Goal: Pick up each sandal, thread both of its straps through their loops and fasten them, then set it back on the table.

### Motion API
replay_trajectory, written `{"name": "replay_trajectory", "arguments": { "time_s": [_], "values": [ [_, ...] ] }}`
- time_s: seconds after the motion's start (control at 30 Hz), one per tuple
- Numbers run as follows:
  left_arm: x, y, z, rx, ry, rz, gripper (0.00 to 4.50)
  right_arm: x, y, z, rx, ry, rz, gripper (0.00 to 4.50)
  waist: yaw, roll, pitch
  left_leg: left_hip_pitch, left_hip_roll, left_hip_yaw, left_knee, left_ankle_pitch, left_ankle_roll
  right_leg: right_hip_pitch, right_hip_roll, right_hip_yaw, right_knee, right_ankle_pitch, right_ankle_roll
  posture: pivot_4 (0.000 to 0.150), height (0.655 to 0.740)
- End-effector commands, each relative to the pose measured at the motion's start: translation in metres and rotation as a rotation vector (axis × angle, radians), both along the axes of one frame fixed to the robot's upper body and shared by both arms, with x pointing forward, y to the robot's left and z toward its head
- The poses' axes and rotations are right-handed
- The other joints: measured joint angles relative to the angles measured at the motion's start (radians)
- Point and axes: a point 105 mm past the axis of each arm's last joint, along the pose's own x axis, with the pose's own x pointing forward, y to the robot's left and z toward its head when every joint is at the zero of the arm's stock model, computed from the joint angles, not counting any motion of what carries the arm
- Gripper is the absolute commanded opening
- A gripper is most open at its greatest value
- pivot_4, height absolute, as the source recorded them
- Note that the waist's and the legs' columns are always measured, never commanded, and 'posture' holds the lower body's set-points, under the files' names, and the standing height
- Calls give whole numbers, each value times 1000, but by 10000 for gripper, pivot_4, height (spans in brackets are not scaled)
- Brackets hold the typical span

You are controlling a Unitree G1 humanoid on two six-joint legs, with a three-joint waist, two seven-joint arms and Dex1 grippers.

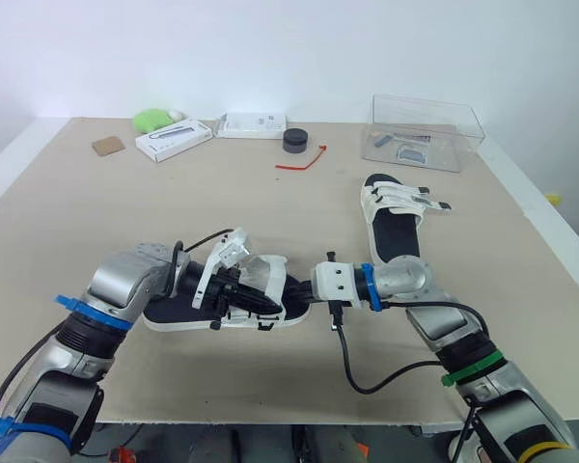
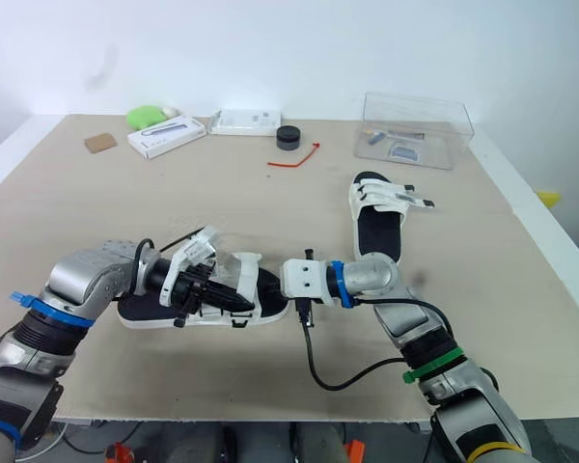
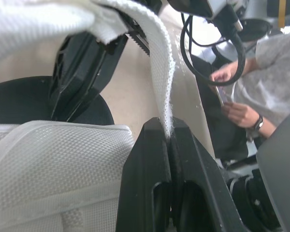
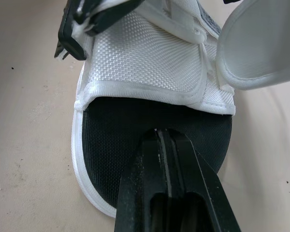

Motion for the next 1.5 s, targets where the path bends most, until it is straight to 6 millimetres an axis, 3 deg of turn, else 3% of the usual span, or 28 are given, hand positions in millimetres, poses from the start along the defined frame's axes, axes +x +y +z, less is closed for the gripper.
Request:
{"name": "replay_trajectory", "arguments": {
  "time_s": [0.03, 0.1, 0.13, 0.2, 0.4, 0.67, 0.77, 0.8, 0.83, 1.07, 1.27, 1.37, 1.47, 1.5],
  "values": [
    [-5, -1, -2, 15, -4, -23, 2807, 1, -13, -28, -100, 70, -49, 0, 0, 0, 0, 0, 0, 0, 0, 0, 0, 0, 0, 0, 0, 0, 0, 1500, 7400],
    [-2, 0, 1, 12, -27, -14, 6483, 1, -14, -28, -101, 70, -51, 0, 1, 0, 0, 0, 0, 0, 0, 0, 0, 0, 0, 0, 0, 0, 0, 1500, 7400],
    [0, 1, 3, 10, -33, -12, 13810, 1, -14, -28, -102, 70, -52, 0, 1, 0, 0, 0, 0, 0, 0, 0, 0, 0, 0, 0, 0, 0, 0, 1500, 7400],
    [8, 2, 14, -19, -59, 15, 15165, 1, -15, -28, -103, 70, -53, 0, 1, 0, 0, 0, -1, 0, 0, 0, 0, 0, -1, 0, 0, 1, 1, 1500, 7400],
    [22, 2, 41, -105, -76, 64, 15165, 3, -14, -27, -101, 66, -54, 0, 1, 0, 0, 0, -1, 0, 2, 1, 0, 0, -1, 0, 0, 1, 0, 1500, 7400],
    [24, -2, 45, -143, -89, 85, 15165, 3, -15, -28, -103, 67, -53, 0, 1, 0, 0, 0, -1, 0, 1, 1, 0, 0, -1, 0, 0, 2, 1, 1500, 7400],
    [21, -3, 40, -119, -95, 66, 6971, 3, -15, -28, -104, 66, -52, 0, 1, 0, 0, 0, -1, 0, 1, 1, 0, 0, -1, 0, 0, 3, 1, 1500, 7400],
    [18, -2, 34, -98, -94, 54, 6971, 3, -14, -28, -104, 66, -51, 0, 2, 0, 0, 0, -1, 0, 1, 1, 0, 0, -1, 0, 0, 3, 1, 1500, 7400],
    [16, -1, 28, -74, -97, 42, 1071, 2, -14, -28, -104, 66, -51, 0, 1, 0, 0, 0, -1, 0, 1, 1, 0, 0, -1, 0, 0, 3, 1, 1500, 7400],
    [4, -1, 2, 10, -112, -7, 422, 1, -15, -29, -110, 67, -47, 0, 2, 0, 0, 0, -1, 0, 1, 1, 0, 0, -1, 0, 0, 2, 1, 1500, 7400],
    [5, -1, 1, 21, -125, -3, 422, 1, -15, -29, -113, 68, -45, 0, 2, 0, 0, 0, -1, 0, 1, 1, 0, 0, -1, 0, 0, 2, 1, 1500, 7400],
    [3, 3, 6, 38, -124, -19, 7043, 0, -15, -30, -116, 69, -42, 0, 2, 0, 0, 0, -1, 0, 1, 1, 0, 0, -1, 1, 0, 2, 1, 1500, 7400],
    [1, 6, 11, 44, -150, -42, 21271, 0, -15, -30, -117, 69, -39, 0, 2, 0, 0, 0, -1, 0, 1, 1, 0, 0, -1, 0, 0, 2, 1, 1500, 7400],
    [-3, 9, 14, 57, -158, -61, 28997, 0, -15, -30, -118, 69, -37, 0, 2, 0, 0, 0, -1, 0, 1, 1, 0, 0, -1, 0, 0, 2, 1, 1500, 7400]
  ]
}}
